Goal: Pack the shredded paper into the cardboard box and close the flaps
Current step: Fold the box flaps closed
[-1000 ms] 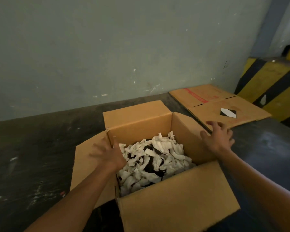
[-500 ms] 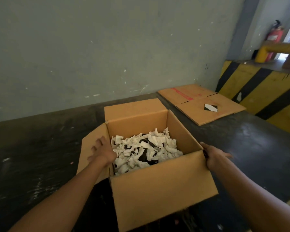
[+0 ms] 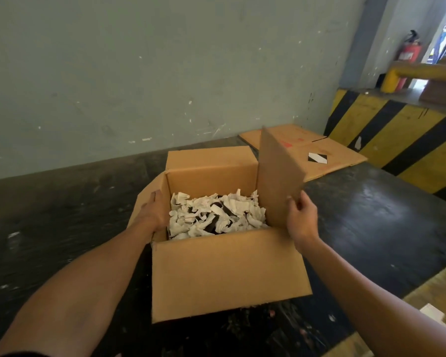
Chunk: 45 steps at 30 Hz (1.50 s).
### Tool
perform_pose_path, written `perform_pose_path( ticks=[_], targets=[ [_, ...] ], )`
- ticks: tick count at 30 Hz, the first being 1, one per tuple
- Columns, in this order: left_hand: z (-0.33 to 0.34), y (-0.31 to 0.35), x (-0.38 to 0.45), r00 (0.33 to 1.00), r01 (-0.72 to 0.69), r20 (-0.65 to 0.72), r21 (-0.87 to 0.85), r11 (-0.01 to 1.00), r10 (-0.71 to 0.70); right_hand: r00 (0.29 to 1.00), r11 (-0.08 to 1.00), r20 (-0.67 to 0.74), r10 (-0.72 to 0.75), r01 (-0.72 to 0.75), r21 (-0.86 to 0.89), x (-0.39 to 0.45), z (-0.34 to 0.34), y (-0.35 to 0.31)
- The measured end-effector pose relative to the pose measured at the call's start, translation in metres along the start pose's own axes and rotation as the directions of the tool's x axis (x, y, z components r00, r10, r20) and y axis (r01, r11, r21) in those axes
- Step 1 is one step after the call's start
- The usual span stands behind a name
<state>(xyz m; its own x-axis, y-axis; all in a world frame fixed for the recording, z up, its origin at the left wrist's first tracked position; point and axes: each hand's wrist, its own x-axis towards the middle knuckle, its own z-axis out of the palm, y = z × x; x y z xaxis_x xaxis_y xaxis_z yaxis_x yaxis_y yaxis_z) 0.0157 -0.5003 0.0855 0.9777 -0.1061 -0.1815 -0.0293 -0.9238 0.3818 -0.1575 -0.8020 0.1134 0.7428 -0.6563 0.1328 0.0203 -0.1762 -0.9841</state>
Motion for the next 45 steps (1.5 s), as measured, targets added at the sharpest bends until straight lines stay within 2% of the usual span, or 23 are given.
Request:
perform_pose_path(
  ticks=[2,3,4,6,7,9,12,15,17,19,22,26,28,31,33,36,39,41,43,45],
  targets=[
    [0.0,-0.006,-0.002,1.0,-0.022,-0.021,-0.069,0.997,0.021,0.968,0.964,0.207,-0.141,0.181,-0.192,-0.012,0.005,0.005],
    [0.001,-0.009,-0.005,0.998,-0.033,-0.047,-0.098,0.995,0.029,0.93,0.906,0.314,-0.192,0.291,-0.308,-0.016,0.007,0.008],
    [0.002,-0.012,-0.008,0.997,-0.042,-0.075,-0.125,0.991,0.032,0.887,0.809,0.418,-0.194,0.386,-0.443,-0.018,0.01,0.011],
    [0.002,-0.019,-0.015,0.995,-0.03,-0.103,-0.201,0.979,0.009,0.819,0.587,0.567,-0.085,0.501,-0.636,-0.024,0.017,0.013],
    [0.002,-0.025,-0.018,0.995,-0.003,-0.098,-0.244,0.97,-0.022,0.791,0.499,0.611,-0.027,0.541,-0.677,-0.028,0.022,0.012],
    [0.0,-0.042,-0.022,0.993,0.083,-0.062,-0.294,0.952,-0.105,0.754,0.39,0.656,0.018,0.599,-0.699,-0.036,0.033,0.012],
    [0.003,-0.075,-0.023,0.958,0.272,-0.01,-0.29,0.918,-0.287,0.73,0.262,0.682,0.038,0.652,-0.712,-0.045,0.051,0.014],
    [-0.002,-0.093,-0.042,0.907,0.403,0.054,-0.402,0.822,-0.419,0.714,0.171,0.698,0.054,0.682,-0.711,-0.052,0.065,0.012],
    [-0.009,-0.103,-0.052,0.895,0.428,0.082,-0.434,0.793,-0.438,0.706,0.161,0.703,0.082,0.687,-0.709,-0.054,0.073,0.009],
    [-0.021,-0.111,-0.057,0.912,0.386,0.038,-0.417,0.823,-0.408,0.703,0.15,0.702,0.111,0.687,-0.711,-0.053,0.078,0.006],
    [-0.042,-0.113,-0.064,0.922,0.316,-0.091,-0.389,0.865,-0.378,0.698,0.145,0.701,0.145,0.686,-0.713,-0.051,0.08,0.005],
    [-0.072,-0.097,-0.076,0.899,0.225,-0.281,-0.364,0.904,-0.337,0.685,0.149,0.706,0.179,0.691,-0.707,-0.052,0.08,0.005],
    [-0.087,-0.081,-0.083,0.885,0.115,-0.376,-0.397,0.911,-0.275,0.683,0.158,0.707,0.182,0.689,-0.707,-0.052,0.079,0.004],
    [-0.101,-0.048,-0.099,0.879,-0.178,-0.472,-0.454,0.873,-0.066,0.679,0.169,0.711,0.183,0.691,-0.703,-0.051,0.078,0.004],
    [-0.101,-0.024,-0.118,0.889,-0.34,-0.444,-0.472,0.814,0.114,0.667,0.158,0.722,0.184,0.705,-0.692,-0.051,0.076,0.004],
    [-0.086,-0.003,-0.133,0.902,-0.422,-0.293,-0.45,0.787,0.317,0.632,0.177,0.762,0.137,0.742,-0.647,-0.051,0.07,0.004],
    [-0.061,-0.002,-0.133,0.916,-0.394,-0.081,-0.358,0.846,0.393,0.583,0.301,0.809,0.074,0.761,-0.575,-0.047,0.056,-0.001],
    [-0.046,-0.012,-0.13,0.898,-0.41,0.061,-0.248,0.878,0.436,0.569,0.385,0.822,0.027,0.753,-0.534,-0.041,0.039,-0.007],
    [-0.037,-0.027,-0.127,0.863,-0.476,0.138,-0.102,0.874,0.486,0.562,0.38,0.827,0.005,0.764,-0.521,-0.031,0.018,-0.01],
    [-0.034,-0.043,-0.124,0.837,-0.538,0.139,0.041,0.842,0.529,0.562,0.301,0.825,0.063,0.777,-0.552,-0.019,-0.008,-0.009]
  ],
)
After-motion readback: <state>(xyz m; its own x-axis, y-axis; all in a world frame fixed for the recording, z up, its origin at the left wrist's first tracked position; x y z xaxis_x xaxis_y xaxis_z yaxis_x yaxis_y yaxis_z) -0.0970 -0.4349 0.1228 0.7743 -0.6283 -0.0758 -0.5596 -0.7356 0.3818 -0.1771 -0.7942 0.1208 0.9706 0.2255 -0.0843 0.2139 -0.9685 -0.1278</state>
